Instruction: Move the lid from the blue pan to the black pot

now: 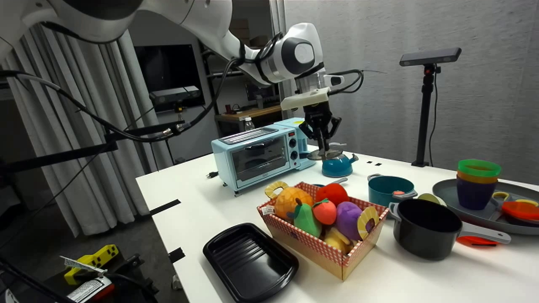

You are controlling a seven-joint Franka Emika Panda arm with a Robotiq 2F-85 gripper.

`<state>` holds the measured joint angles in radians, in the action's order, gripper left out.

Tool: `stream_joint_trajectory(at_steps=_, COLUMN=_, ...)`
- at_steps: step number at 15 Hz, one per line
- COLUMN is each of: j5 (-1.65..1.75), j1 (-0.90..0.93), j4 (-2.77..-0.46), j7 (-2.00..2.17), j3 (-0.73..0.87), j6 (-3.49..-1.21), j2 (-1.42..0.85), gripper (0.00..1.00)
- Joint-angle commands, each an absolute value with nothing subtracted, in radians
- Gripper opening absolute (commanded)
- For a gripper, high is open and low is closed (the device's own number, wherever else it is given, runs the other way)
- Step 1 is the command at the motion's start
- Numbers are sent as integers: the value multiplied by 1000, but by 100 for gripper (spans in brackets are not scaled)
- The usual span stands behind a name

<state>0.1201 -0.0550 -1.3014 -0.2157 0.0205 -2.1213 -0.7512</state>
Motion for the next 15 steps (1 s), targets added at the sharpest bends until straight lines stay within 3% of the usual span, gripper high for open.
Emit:
stream_joint_trajectory(at_steps=1, j5=98, j1=-94, j4=-1439, j7=-194, j3=30, j6=-2147, j2=-636, gripper=4)
stream_joint_trajectory(at_steps=15, j5=-55, j1=-284, j4=-1469, j7=-77, j3=118, j6=-2179, j2=-661, gripper=4)
